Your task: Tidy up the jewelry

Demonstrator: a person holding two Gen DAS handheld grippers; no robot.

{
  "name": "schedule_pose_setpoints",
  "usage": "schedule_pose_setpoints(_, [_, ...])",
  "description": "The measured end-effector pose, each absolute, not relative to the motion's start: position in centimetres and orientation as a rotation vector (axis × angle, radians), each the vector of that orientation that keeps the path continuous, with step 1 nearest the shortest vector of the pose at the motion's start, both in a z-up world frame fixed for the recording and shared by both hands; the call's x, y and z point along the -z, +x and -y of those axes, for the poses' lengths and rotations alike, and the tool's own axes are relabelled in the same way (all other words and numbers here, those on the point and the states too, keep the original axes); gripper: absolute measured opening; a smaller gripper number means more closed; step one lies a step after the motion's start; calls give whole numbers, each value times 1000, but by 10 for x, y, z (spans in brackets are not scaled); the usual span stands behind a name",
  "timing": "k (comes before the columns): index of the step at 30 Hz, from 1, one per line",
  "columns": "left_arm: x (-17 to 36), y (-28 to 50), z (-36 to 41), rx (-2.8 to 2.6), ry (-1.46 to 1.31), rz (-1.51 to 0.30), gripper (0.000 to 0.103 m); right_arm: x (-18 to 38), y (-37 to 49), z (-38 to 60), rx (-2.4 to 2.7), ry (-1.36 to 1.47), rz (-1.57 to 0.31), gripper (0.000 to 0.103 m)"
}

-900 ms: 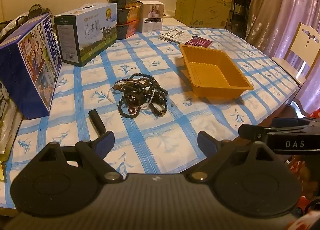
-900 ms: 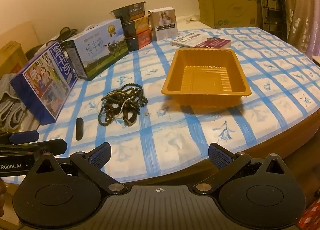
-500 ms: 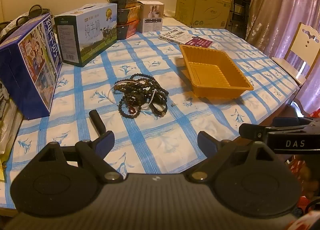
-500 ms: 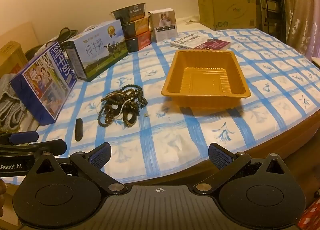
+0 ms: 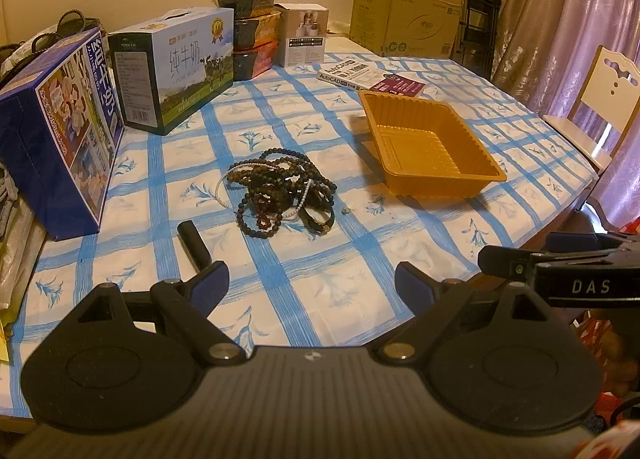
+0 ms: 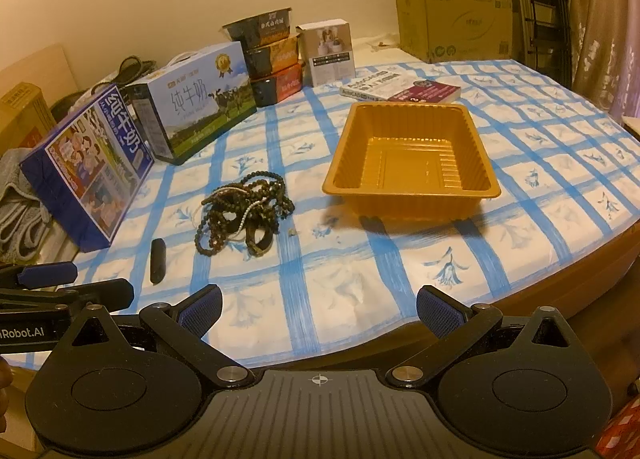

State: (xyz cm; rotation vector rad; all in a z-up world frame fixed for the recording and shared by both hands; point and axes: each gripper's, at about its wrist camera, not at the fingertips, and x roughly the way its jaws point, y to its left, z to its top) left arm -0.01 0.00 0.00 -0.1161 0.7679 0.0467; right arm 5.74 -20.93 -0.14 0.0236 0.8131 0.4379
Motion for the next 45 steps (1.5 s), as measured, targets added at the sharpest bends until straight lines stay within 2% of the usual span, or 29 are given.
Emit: schedule_pose_setpoints(45, [-7,6,0,-46,-113,-763,89,-1,60,209,-439,24,-805,103])
